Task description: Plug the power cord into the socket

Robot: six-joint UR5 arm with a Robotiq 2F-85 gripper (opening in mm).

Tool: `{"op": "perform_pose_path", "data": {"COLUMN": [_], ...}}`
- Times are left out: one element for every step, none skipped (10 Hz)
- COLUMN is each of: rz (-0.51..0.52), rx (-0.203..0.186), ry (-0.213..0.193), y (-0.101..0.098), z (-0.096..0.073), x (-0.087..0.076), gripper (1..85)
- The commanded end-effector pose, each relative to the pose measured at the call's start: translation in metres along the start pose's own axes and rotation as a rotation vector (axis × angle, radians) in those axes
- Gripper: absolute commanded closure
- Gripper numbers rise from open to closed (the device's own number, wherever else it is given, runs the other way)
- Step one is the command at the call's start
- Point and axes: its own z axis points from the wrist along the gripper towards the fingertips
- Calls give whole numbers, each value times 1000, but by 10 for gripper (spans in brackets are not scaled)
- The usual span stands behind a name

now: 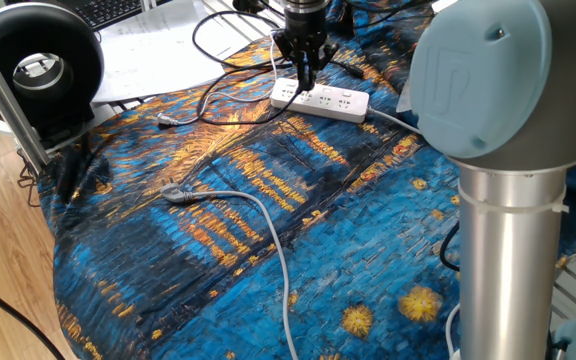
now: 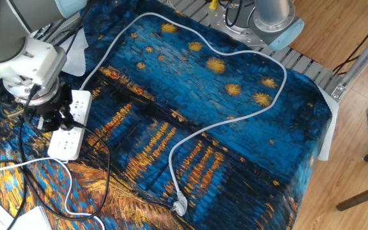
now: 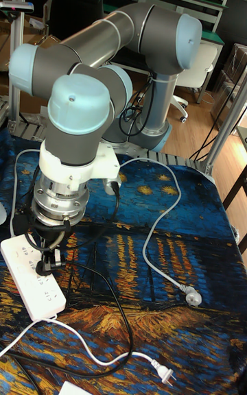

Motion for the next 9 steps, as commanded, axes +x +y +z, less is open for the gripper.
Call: {"op": "perform_pose_path", "data": {"rz": [31, 23, 45, 54, 43, 43, 40, 31, 19], "rx": [-14, -16, -14, -9, -3, 5, -5, -10, -24], "ry": [-10, -9, -22, -23, -21, -25, -44, -52, -68], "y": [5, 16, 23, 27, 29, 31, 35, 37, 41], "z": [-1, 1, 4, 6, 8, 13, 15, 15, 15], "x": [0, 9, 10, 14, 18, 20, 16, 15, 10], "gripper": [843, 843, 843, 843, 843, 843, 843, 843, 843]}}
